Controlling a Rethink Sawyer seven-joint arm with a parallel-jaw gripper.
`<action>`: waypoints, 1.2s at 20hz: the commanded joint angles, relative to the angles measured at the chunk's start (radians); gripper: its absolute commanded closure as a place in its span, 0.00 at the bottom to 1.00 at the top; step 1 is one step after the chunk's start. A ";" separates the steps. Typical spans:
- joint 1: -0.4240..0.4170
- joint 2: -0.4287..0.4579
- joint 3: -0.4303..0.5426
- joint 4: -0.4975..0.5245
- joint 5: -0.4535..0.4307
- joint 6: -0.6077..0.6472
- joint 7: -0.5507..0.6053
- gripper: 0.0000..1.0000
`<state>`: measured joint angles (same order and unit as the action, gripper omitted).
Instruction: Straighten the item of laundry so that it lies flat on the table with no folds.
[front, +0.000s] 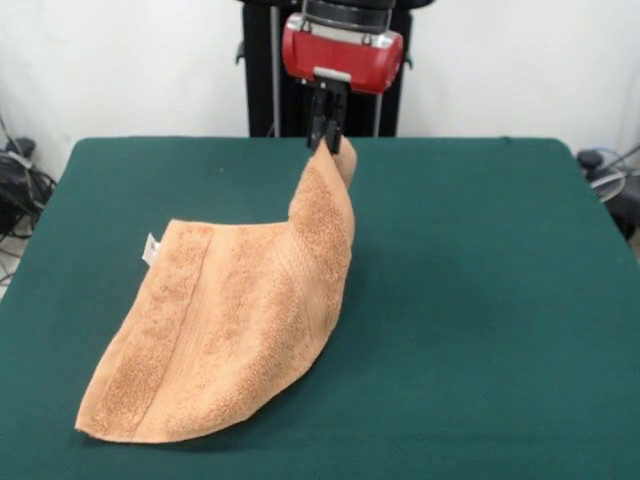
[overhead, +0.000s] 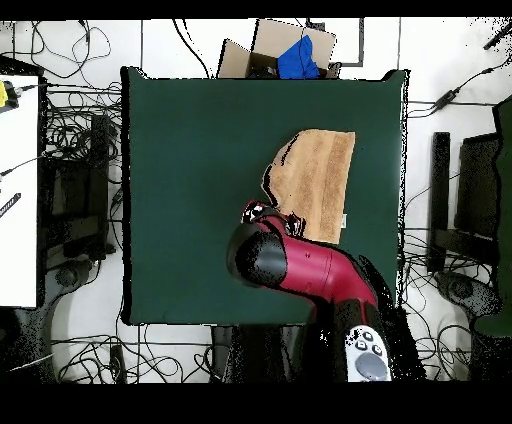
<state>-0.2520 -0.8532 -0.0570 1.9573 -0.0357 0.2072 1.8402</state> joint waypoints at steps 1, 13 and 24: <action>-0.007 -0.086 -0.027 0.104 0.056 0.080 0.199 1.00; -0.060 -0.209 -0.017 0.133 0.058 0.205 0.122 1.00; -0.120 -0.067 0.078 0.134 0.050 0.006 0.161 1.00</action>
<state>-0.3598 -1.0174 -0.0721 2.0052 -0.0071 0.3057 1.8402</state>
